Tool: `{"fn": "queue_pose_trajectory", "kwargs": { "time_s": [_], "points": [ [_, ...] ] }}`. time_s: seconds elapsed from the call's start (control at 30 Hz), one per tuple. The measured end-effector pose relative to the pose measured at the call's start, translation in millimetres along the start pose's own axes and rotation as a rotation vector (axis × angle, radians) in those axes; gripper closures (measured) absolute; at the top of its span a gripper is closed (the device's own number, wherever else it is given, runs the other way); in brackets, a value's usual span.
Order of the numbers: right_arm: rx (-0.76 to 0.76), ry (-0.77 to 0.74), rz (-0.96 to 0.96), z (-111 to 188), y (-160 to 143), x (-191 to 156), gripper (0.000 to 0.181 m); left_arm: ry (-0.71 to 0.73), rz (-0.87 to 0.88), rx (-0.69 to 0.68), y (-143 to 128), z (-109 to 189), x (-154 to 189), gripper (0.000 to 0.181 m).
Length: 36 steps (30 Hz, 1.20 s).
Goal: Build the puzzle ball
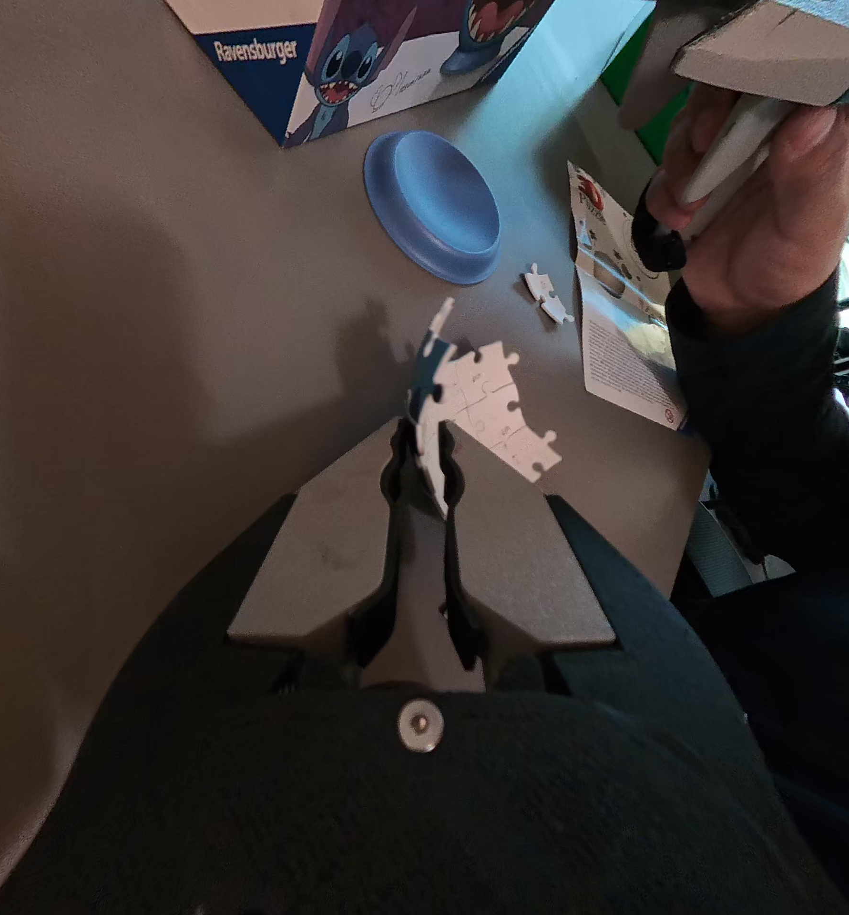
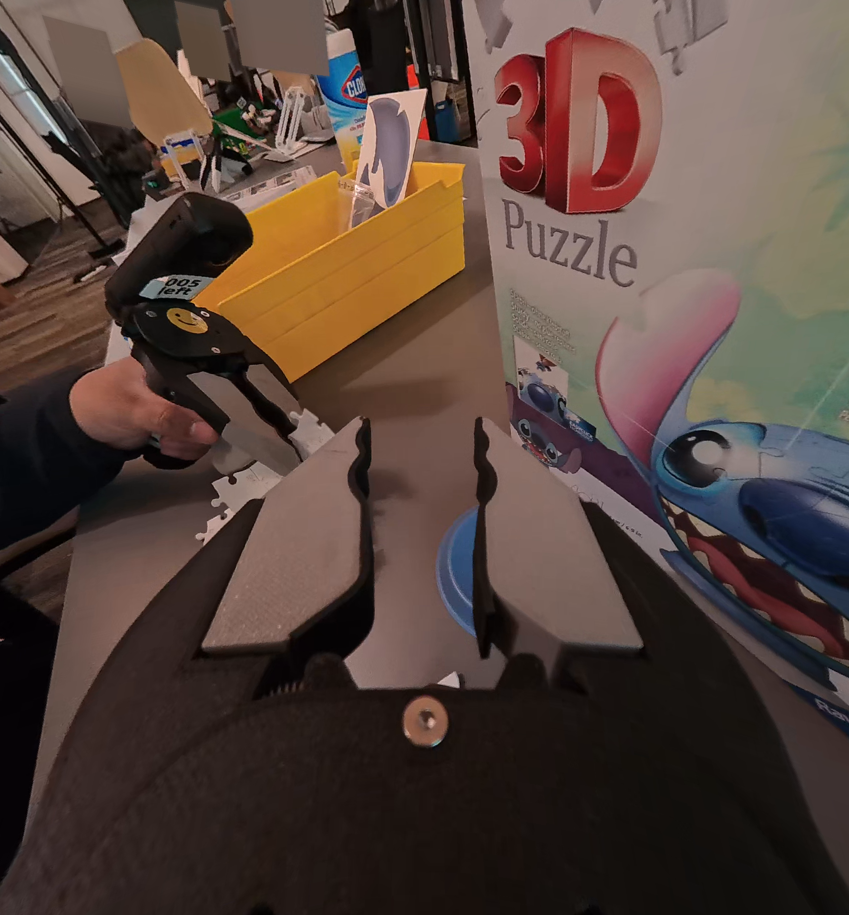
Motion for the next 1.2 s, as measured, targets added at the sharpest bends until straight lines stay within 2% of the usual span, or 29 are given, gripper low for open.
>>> {"fn": "queue_pose_trajectory", "kwargs": {
  "time_s": [0.43,0.5,0.53,0.73,1.2],
  "points": [
    [-0.036,-0.069,0.021,-4.0,-10.4,9.4,0.141,0.047,-0.007,0.059,-13.8,26.3,1.4,0.157],
    [-0.034,-0.069,0.011,-3.6,-10.5,10.6,0.141,0.076,-0.016,0.061,-16.1,29.2,-2.1,0.163],
    [-0.031,-0.066,0.007,-3.6,-10.4,10.3,0.141,0.093,-0.021,0.064,-17.0,29.1,-4.3,0.174],
    [-0.052,-0.072,0.013,-5.7,-13.3,10.5,0.141,0.076,-0.027,0.053,-22.0,25.0,-2.2,0.177],
    [-0.062,-0.067,0.017,-6.9,-13.4,7.8,0.141,0.062,-0.006,0.084,-22.6,35.3,-2.2,0.163]
  ]
}}
Point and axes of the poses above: each gripper's, where its closed fingertips meet, z back along the fingers, y out of its top, x = y × z across the jaws, the point moved 6 cm from there along z, back along the fingers, and after that the axes turned 4 degrees about z, right-handed, at the moved point
